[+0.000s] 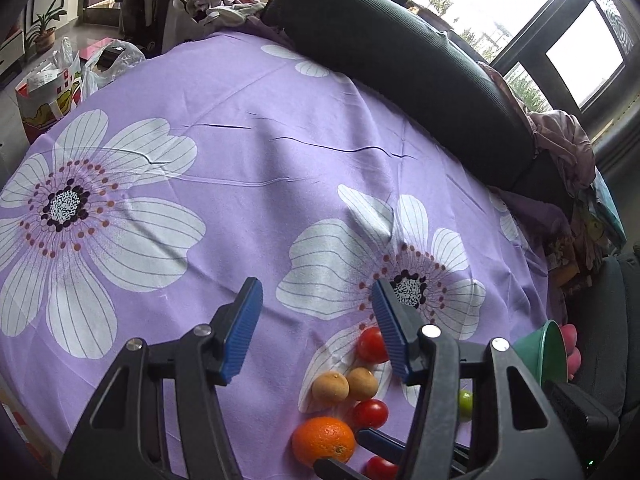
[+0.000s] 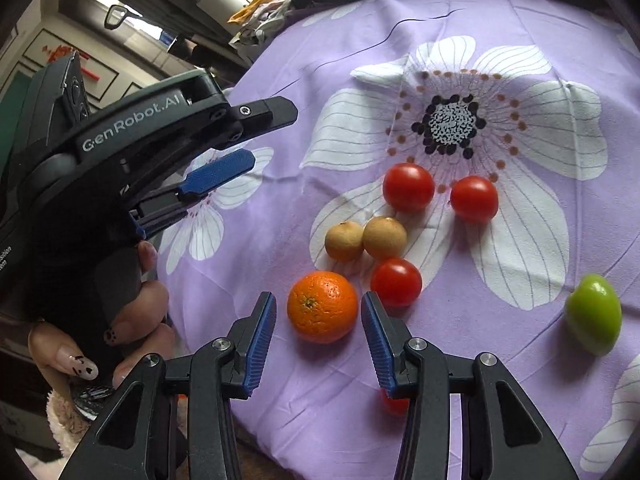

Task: Organize fruits
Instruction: 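Return the right tool to the fruit and position it around the second orange, then close the right gripper on the second orange and lift it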

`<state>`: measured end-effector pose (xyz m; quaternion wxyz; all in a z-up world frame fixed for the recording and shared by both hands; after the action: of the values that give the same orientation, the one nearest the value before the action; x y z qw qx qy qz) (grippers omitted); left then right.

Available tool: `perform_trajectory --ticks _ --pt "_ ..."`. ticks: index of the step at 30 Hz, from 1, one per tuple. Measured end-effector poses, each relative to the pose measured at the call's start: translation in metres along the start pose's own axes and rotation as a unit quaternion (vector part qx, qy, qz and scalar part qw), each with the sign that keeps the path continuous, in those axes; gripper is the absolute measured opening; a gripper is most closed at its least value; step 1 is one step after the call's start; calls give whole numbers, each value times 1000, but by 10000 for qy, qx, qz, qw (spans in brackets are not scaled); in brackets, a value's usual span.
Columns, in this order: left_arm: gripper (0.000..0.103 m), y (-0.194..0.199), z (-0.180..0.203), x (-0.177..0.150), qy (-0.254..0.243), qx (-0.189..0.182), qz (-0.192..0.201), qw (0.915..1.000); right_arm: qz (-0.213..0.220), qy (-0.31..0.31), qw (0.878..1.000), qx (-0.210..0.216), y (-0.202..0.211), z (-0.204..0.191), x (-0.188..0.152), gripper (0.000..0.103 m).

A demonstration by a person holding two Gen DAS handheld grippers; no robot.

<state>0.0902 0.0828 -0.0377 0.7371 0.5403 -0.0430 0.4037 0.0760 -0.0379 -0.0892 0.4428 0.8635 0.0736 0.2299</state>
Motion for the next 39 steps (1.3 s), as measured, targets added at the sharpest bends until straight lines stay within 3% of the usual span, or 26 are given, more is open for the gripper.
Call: perform_trajectory --ticks 2,16,23,28,33,39 --pt "56 0 1 0 -15 26 15 10000 -52 4 10000 -26 -6 0 0 42" --pt "56 1 -5 1 176 -75 12 9998 -91 -200 9994 270 -26 -4 2 41" --pt "56 -1 4 -2 -10 -57 -6 10000 656 -609 9954 337 30 30 20 41" --pt "56 -11 18 -13 -214 -100 -208 9995 931 -1161 9878 -464 43 78 30 41" --pt "56 -15 34 -21 -446 -101 -191 9988 700 -1251 9866 -776 38 95 32 41" --pt "55 -23 49 -32 -755 -101 -353 9965 941 -1421 9791 -1111 58 112 34 41"
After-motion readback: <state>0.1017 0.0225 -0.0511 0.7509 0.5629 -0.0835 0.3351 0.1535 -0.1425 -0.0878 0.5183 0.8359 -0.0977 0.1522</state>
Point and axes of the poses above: each gripper's, at about its wrist camera, not at the fingertips, and y roughly against the way its jaws point, z to its right, x to its top, the point moved 5 cm from there along -y, roughly the way its jaws point, and after that the axes turned 1 degree about z, right-handed, at the moved point
